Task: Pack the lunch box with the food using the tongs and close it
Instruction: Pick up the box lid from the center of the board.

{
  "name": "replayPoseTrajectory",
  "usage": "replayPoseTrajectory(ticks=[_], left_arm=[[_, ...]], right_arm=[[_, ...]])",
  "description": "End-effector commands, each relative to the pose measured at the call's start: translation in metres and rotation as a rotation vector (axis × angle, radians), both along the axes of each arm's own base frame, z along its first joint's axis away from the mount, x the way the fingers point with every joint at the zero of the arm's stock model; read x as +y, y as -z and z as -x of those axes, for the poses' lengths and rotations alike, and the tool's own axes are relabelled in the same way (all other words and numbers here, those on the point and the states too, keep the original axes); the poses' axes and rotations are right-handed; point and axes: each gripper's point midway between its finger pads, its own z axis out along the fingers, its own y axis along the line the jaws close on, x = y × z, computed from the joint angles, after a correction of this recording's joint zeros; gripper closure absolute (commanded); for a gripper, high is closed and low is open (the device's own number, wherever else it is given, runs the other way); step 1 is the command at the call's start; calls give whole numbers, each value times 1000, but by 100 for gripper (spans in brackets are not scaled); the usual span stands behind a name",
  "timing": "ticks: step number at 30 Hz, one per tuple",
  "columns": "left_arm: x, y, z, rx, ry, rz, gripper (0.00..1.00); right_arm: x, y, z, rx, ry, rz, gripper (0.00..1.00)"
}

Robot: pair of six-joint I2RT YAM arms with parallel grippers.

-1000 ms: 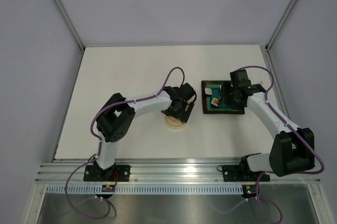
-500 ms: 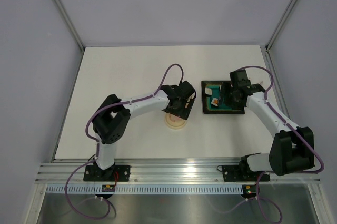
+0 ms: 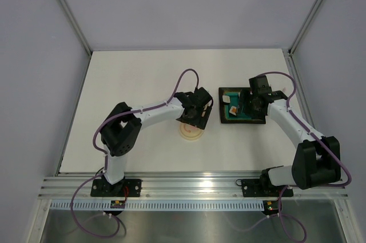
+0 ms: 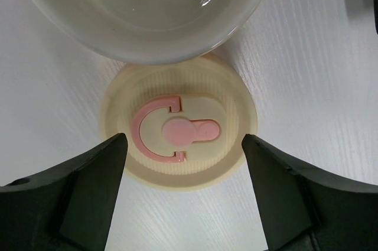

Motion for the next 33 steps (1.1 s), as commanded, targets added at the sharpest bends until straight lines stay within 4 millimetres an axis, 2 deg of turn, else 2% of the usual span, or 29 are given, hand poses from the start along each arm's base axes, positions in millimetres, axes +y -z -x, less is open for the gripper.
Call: replayPoseTrajectory(ticks=[1, 6, 18, 33], left_arm=[[-13, 4, 0, 14, -7, 42, 15], [-13, 11, 2, 30, -11, 34, 14], [3, 27, 4, 38, -54, -38, 16], [10, 26, 3, 19, -75, -49, 13]], right_arm=[[4, -8, -8, -28, -25, -15, 23], [4, -6, -7, -24, -26, -14, 24], [5, -4, -5, -16, -25, -20, 23], [7, -2, -6, -12, -26, -27, 23]])
